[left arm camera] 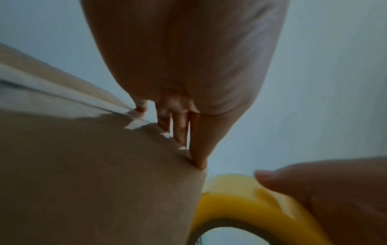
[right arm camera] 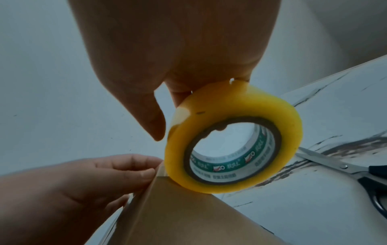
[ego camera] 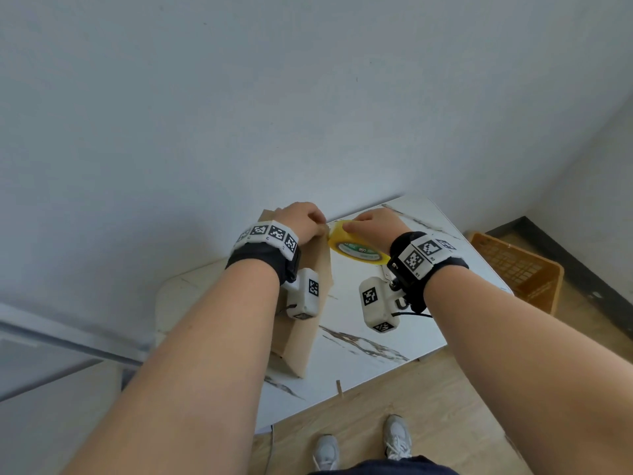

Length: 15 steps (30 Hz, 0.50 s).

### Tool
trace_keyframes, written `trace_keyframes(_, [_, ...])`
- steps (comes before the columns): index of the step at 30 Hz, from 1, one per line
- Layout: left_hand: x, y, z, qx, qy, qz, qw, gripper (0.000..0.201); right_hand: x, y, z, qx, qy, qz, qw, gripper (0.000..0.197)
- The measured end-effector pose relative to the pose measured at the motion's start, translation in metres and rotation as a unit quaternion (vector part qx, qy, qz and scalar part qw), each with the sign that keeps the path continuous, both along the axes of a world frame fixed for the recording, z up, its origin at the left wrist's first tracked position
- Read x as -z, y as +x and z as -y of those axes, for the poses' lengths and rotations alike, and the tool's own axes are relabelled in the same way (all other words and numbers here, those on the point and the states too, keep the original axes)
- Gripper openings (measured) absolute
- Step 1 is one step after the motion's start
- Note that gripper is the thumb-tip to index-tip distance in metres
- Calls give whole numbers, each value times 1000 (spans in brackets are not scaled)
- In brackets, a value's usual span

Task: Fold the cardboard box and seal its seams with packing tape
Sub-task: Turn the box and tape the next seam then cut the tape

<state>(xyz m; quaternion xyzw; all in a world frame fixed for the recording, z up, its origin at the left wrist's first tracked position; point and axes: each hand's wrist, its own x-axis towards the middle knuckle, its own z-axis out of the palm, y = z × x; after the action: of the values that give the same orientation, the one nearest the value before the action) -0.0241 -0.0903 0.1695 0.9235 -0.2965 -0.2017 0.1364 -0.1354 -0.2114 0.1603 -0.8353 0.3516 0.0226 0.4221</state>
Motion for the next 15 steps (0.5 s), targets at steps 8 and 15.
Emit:
trace_keyframes(8, [0,-1,-9,2,-11,1,1000,20,15,7,4,5,5,17,1000,43])
trace_keyframes(15, [3,2,-6,53,44,-8,998,32,27,15,1,-23,-31,-13,999,39])
